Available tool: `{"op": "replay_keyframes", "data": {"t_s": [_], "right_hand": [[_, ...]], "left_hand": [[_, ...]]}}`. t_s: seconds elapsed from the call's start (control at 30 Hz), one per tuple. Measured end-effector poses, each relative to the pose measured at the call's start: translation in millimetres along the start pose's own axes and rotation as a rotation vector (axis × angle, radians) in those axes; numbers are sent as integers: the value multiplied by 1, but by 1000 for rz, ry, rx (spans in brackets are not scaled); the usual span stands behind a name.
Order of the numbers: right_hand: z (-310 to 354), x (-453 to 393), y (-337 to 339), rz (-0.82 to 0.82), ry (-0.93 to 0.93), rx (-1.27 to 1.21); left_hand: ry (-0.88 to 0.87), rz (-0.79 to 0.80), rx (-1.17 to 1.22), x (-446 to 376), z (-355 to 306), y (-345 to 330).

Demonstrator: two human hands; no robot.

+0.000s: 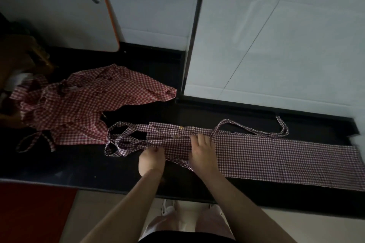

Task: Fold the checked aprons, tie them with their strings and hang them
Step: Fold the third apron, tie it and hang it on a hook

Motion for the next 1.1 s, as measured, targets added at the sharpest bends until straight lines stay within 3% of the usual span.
{"op": "replay_keyframes", "data": {"t_s": [0.07,0.1,0.2,0.27,0.43,0.57,0.73,0.83,0.93,1.03,1.1], "right_hand": [[16,-16,-1,32,78,-32],[23,-23,-2,81,107,-38],[37,-38,-4,300,141,-117],[41,-45,-6,412,117,-179],[36,-44,-5,463,97,-259],[34,-45,-2,464,93,-322],[32,-53,8,467,-75,-519],[34,-56,25,349,-200,-805],[35,-58,46,276,-288,-1191],[11,-51,64,158,-362,-1263],[-25,-33,63,31,-508,-1402]], "left_hand": [[358,67,431,1,11,-5],[452,46,587,2,14,-6],[496,17,850,5,1,-1],[521,88,976,1,-8,4],[519,265,953,-7,-13,10],[448,216,868,-11,-17,8],[372,171,907,-6,-31,12],[136,95,758,2,-40,13],[-248,49,477,20,-56,1],[-729,78,147,52,-71,-29],[-953,42,-132,72,-68,-59]]}}
Point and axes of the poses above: each hand's wrist, its own x-axis away from the middle knuckle, its own y-axis out of the back of the hand, z = x × y, the point moved 3 cm from there along -x, towards the middle knuckle, and after that the axes turned 9 degrees about y, right-handed, at the moved point
